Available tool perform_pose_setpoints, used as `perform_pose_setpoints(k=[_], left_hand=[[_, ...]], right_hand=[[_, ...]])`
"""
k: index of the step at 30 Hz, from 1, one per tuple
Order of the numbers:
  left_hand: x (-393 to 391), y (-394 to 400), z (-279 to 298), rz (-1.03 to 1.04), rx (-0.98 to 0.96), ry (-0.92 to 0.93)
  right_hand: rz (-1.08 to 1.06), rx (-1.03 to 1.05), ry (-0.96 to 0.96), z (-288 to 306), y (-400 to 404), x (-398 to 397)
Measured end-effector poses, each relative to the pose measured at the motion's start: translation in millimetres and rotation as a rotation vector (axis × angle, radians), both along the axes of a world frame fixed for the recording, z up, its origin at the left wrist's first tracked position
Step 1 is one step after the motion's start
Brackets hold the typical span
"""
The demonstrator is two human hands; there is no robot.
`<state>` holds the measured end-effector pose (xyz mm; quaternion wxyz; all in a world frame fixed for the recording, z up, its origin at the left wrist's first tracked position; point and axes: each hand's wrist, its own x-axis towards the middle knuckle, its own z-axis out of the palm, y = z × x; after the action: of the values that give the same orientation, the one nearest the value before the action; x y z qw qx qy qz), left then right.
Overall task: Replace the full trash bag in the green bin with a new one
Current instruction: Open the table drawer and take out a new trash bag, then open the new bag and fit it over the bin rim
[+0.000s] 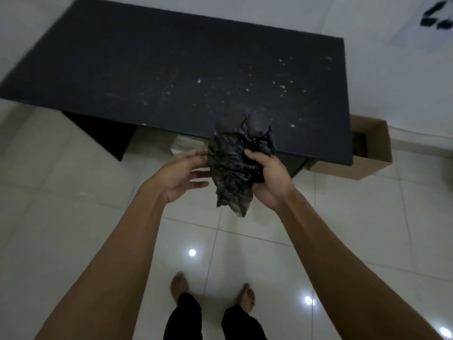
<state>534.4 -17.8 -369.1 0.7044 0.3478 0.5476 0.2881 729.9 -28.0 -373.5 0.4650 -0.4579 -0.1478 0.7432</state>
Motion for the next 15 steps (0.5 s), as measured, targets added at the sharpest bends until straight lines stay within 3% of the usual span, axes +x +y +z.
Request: perform_pose_setpoints(k=[8,15], left_hand=[[-151,-34,60,0.159,0.06,0.017],[-296,-56,95,0.35,0.135,0.156]], right_hand=[[0.194,-0.048,0.223,59,-11,-166],[0.366,-0.007,0.332,86,-8,-325]])
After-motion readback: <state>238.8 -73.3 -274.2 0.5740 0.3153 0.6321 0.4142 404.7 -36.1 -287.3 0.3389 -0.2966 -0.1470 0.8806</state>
